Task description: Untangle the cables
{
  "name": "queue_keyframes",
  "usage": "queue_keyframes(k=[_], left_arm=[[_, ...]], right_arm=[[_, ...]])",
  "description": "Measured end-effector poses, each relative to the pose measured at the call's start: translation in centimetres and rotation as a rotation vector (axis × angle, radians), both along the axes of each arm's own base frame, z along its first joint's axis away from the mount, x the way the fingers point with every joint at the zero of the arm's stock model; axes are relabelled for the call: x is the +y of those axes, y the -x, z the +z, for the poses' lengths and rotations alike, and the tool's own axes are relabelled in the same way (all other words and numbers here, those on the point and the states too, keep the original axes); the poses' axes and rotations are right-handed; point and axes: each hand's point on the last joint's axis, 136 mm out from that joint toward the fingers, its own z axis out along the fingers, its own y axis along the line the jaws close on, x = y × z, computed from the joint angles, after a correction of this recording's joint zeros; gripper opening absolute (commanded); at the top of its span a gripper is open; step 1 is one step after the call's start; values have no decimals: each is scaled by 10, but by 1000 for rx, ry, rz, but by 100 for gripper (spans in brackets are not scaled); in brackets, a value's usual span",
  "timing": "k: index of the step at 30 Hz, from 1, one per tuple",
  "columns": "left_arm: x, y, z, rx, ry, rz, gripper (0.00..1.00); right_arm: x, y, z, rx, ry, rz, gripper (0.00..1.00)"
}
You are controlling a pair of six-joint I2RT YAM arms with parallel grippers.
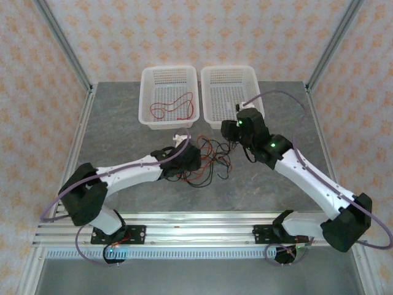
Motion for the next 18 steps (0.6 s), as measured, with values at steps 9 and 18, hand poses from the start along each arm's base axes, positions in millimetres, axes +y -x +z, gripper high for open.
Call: queue_keyframes(k=[9, 18], left_arm=[[-80, -38, 7, -9, 191, -115, 68], [-104, -63, -20, 19, 164, -108, 62]], right_arm=[[-26, 14, 18, -55, -13, -77, 44], [-36, 26, 23, -66, -42, -96, 44]])
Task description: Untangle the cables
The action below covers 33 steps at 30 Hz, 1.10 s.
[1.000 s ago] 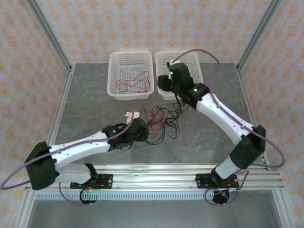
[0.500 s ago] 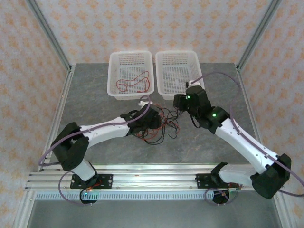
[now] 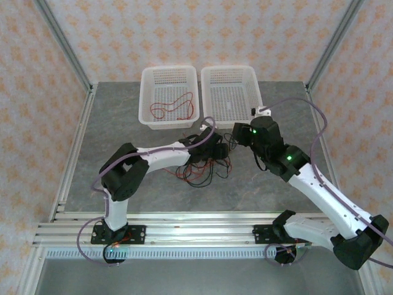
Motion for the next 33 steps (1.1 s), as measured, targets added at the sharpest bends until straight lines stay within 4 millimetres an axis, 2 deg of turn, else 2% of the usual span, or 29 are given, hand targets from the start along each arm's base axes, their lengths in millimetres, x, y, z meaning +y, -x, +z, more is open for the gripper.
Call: queue_keyframes(k=[6, 11, 12, 18, 21, 24, 29, 33], left_arm=[[2, -13, 5, -36, -17, 36, 35], [5, -22, 12, -67, -23, 71, 3], [5, -22, 13, -72, -25, 72, 0], [9, -26, 14, -91, -36, 95, 0], [14, -21, 18, -93, -37, 94, 0], [14, -16, 43, -130, -12, 88, 0], [6, 4, 122, -258, 72, 59, 0], [4, 21, 164, -325, 110, 40, 0]], right_arm=[[-6, 9, -7, 13, -13, -10, 44], [-8, 13, -11, 23, -30, -12, 43], [-7, 14, -12, 25, -34, -12, 43], [-7, 17, -14, 35, -60, -9, 43], [-6, 20, -20, 48, -80, -4, 43], [1, 22, -33, 76, -110, 16, 42], [7, 26, -65, 148, -150, 19, 40], [6, 28, -82, 182, -176, -7, 41]])
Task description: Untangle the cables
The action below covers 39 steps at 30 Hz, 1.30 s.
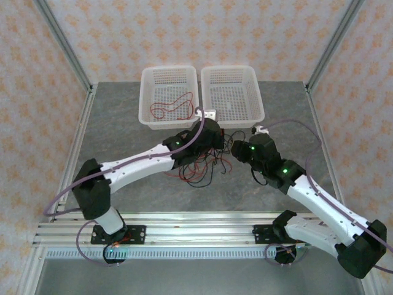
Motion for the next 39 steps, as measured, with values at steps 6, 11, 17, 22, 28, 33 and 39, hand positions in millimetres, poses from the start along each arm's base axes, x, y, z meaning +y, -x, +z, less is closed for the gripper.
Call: queue_keyframes(k=[6, 11, 17, 22, 28, 33, 39], left_arm=[[6, 8, 29, -39, -5, -3, 0], [-2, 13, 59, -83, -1, -31, 0], [-5, 22, 89, -127, 26, -59, 0], [-11, 31, 107, -144, 51, -84, 0], [-19, 43, 143, -191, 81, -126, 0], [-15, 46, 177, -241, 111, -130, 0], [-7, 50, 205, -286, 133, -129, 0]], right_arm=[[11, -1, -20, 31, -61, 13, 42], [34, -10, -34, 52, -108, 75, 44], [56, -26, -33, 0, -145, 134, 44], [71, -42, -57, 9, -128, 162, 35], [81, -54, -106, 83, -88, 159, 19], [84, -58, -121, 84, -101, 150, 18], [80, -53, -152, 127, -98, 133, 15]])
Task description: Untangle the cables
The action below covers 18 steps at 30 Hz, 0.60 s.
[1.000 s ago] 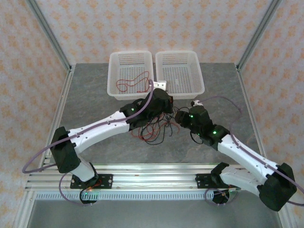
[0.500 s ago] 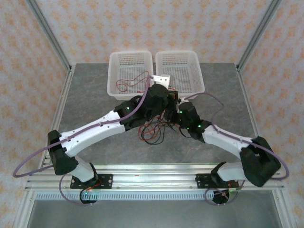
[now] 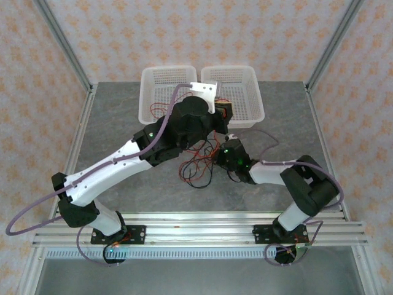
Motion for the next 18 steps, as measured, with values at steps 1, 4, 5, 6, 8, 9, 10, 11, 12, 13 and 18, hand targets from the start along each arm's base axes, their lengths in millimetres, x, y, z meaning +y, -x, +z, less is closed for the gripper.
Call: queue_keyframes(k=[1, 4, 5, 6, 8, 9, 10, 11, 12, 13, 18], left_arm=[[1, 1, 4, -5, 5, 1, 0], [4, 2, 13, -19, 7, 3, 0], [5, 2, 15, -23, 5, 5, 0], [7, 2, 17, -27, 1, 10, 0], [10, 0, 18, -34, -5, 25, 0], [11, 0, 17, -33, -11, 32, 0], [12, -1, 16, -33, -18, 38, 0], [13, -1, 15, -33, -23, 44, 0], [14, -2, 14, -32, -29, 49, 0], [15, -2, 13, -31, -32, 52, 0], [17, -4, 13, -33, -36, 71, 0]], right_arm=[[-1, 2, -7, 13, 3, -4, 14], [-5, 6, -21, 34, 8, -14, 13], [-5, 6, -22, 31, 2, -19, 14], [-6, 7, -21, 26, -5, -21, 15], [-9, 11, -22, 23, -7, -22, 17], [-12, 14, -20, 19, -6, -23, 19], [-16, 19, -18, 16, 2, -22, 22], [-20, 24, -16, 13, 9, -18, 25], [-24, 29, -10, 2, 23, -11, 29], [-28, 32, -1, -21, 36, -1, 33], [-36, 40, 80, -233, 22, 58, 48]])
